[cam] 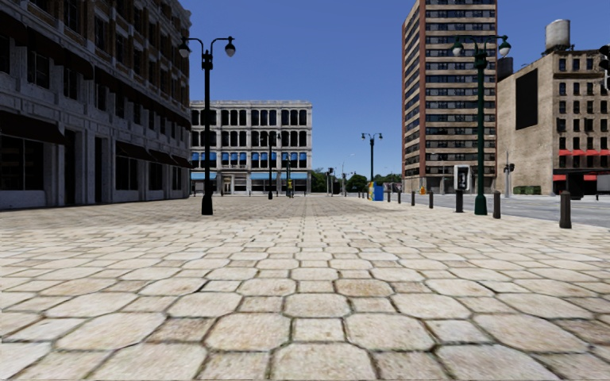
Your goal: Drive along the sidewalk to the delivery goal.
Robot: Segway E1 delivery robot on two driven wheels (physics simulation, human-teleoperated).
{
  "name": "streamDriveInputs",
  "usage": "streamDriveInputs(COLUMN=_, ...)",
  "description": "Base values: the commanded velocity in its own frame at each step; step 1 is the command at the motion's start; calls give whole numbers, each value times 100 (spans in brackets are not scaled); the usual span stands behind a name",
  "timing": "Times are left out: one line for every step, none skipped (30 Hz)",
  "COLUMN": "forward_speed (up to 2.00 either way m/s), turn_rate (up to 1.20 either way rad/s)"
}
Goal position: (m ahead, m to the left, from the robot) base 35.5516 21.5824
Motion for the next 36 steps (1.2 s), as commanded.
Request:
streamDriveInputs(forward_speed=200, turn_rate=0)
streamDriveInputs(forward_speed=200, turn_rate=0)
streamDriveInputs(forward_speed=200, turn_rate=0)
streamDriveInputs(forward_speed=200, turn_rate=0)
streamDriveInputs(forward_speed=200, turn_rate=0)
streamDriveInputs(forward_speed=200, turn_rate=0)
streamDriveInputs(forward_speed=200, turn_rate=0)
streamDriveInputs(forward_speed=200, turn_rate=0)
streamDriveInputs(forward_speed=200, turn_rate=0)
streamDriveInputs(forward_speed=200, turn_rate=0)
streamDriveInputs(forward_speed=200, turn_rate=0)
streamDriveInputs(forward_speed=200, turn_rate=0)
streamDriveInputs(forward_speed=200, turn_rate=0)
streamDriveInputs(forward_speed=200, turn_rate=0)
streamDriveInputs(forward_speed=200, turn_rate=0)
streamDriveInputs(forward_speed=200, turn_rate=0)
streamDriveInputs(forward_speed=200, turn_rate=0)
streamDriveInputs(forward_speed=200, turn_rate=0)
streamDriveInputs(forward_speed=200, turn_rate=0)
streamDriveInputs(forward_speed=200, turn_rate=0)
streamDriveInputs(forward_speed=200, turn_rate=0)
streamDriveInputs(forward_speed=200, turn_rate=0)
streamDriveInputs(forward_speed=200, turn_rate=0)
streamDriveInputs(forward_speed=200, turn_rate=0)
streamDriveInputs(forward_speed=200, turn_rate=0)
streamDriveInputs(forward_speed=200, turn_rate=0)
streamDriveInputs(forward_speed=200, turn_rate=0)
streamDriveInputs(forward_speed=200, turn_rate=0)
streamDriveInputs(forward_speed=200, turn_rate=0)
streamDriveInputs(forward_speed=200, turn_rate=0)
streamDriveInputs(forward_speed=200, turn_rate=0)
streamDriveInputs(forward_speed=200, turn_rate=0)
streamDriveInputs(forward_speed=200, turn_rate=0)
streamDriveInputs(forward_speed=200, turn_rate=0)
streamDriveInputs(forward_speed=200, turn_rate=0)
streamDriveInputs(forward_speed=200, turn_rate=0)
